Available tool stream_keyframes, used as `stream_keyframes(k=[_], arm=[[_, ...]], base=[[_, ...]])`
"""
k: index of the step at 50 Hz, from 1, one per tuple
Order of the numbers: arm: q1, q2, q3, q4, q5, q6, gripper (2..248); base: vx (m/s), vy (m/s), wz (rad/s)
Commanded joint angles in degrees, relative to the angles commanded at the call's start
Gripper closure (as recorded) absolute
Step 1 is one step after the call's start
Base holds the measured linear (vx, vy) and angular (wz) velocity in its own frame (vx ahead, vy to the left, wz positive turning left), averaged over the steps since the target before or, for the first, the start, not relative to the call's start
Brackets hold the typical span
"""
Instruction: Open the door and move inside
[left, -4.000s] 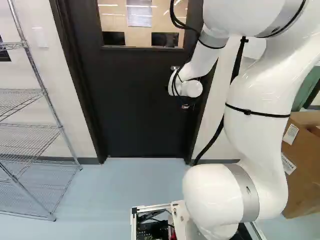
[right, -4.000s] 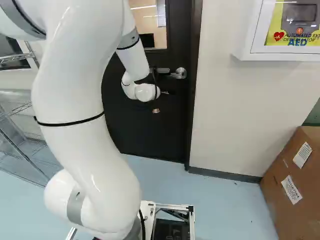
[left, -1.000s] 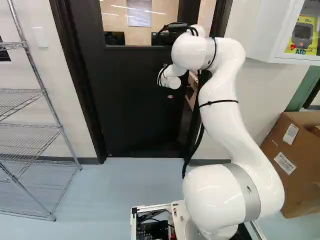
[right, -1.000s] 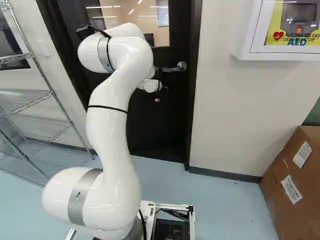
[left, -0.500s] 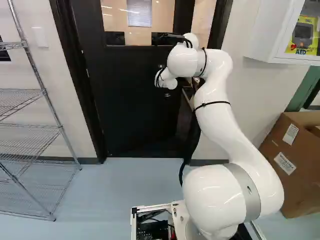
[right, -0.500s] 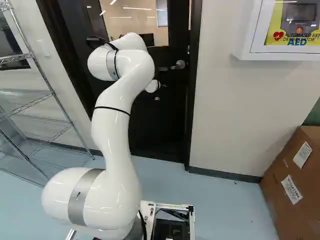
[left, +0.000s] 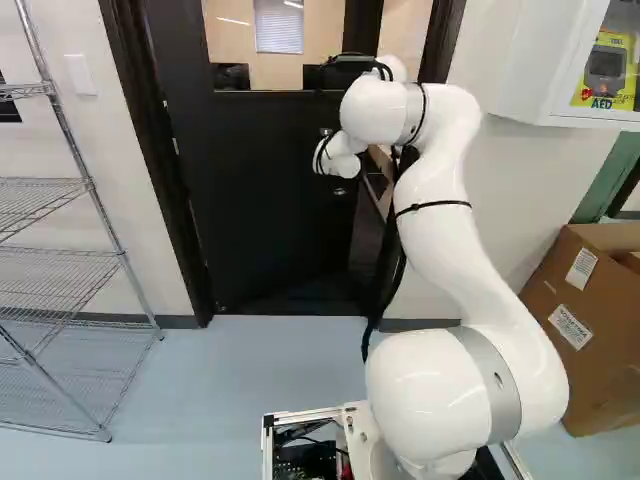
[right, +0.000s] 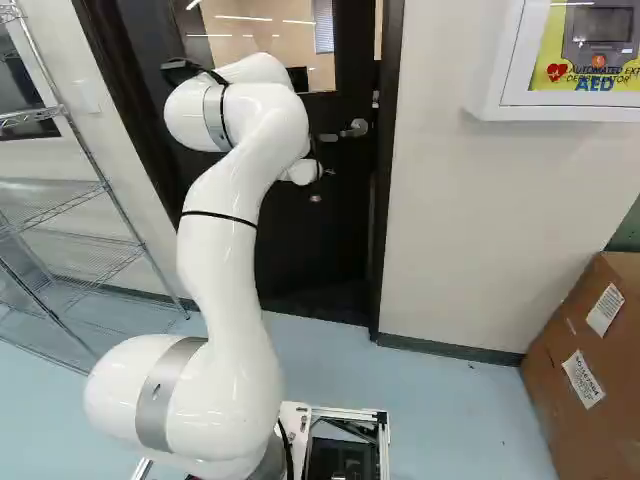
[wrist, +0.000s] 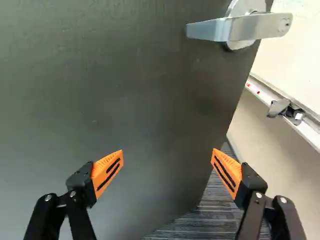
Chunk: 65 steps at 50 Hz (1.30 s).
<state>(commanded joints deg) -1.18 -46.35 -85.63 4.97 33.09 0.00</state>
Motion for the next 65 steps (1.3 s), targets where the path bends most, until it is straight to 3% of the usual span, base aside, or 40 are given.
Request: stream_keyframes(k=[31,65], arm=[[-0.47,8.55,11.88,0.0,0.44,0.0,3],[-0.62,17.62,23.9,-0.63,8.75,0.0,3]], base=[[0.0,0.0,0.0],[0.0,0.0,0.0]])
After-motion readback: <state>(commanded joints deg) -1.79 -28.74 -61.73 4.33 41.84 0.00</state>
